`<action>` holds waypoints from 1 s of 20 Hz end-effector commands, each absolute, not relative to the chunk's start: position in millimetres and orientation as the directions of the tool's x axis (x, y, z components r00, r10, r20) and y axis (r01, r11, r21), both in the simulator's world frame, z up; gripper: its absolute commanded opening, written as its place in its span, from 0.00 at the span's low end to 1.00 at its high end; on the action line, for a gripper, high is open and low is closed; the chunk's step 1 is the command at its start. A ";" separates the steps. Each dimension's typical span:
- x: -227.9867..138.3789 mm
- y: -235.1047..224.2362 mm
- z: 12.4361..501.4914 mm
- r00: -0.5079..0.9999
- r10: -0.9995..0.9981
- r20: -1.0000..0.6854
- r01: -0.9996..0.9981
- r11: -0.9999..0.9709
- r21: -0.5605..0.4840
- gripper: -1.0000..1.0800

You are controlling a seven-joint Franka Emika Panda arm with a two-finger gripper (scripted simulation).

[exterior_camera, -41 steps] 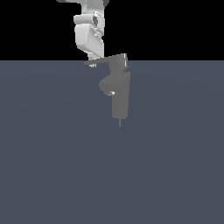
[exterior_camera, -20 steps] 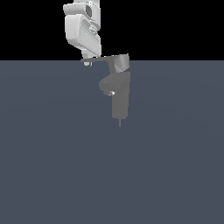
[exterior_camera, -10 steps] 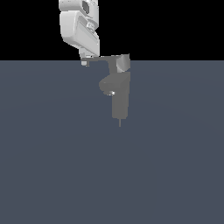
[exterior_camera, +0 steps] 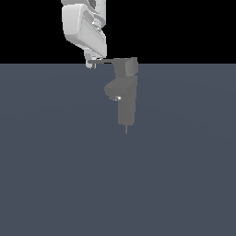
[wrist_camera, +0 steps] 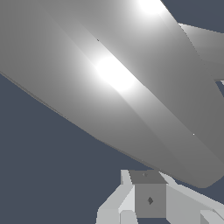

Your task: Turn on the faucet by rotating a designated handle.

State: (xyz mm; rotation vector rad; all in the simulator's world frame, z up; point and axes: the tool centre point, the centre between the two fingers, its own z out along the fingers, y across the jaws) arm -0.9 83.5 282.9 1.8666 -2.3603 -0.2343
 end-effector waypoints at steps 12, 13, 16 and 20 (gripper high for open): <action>-41.2 58.4 292.3 -0.235 -0.972 0.002 -0.953 0.231 0.197 0.00; -44.3 57.0 293.0 -0.234 -0.972 0.002 -0.953 0.230 0.197 0.00; -53.5 52.4 294.9 -0.234 -0.972 0.001 -0.953 0.230 0.197 0.00; -65.9 46.1 297.6 -0.233 -0.973 0.001 -0.954 0.229 0.196 0.00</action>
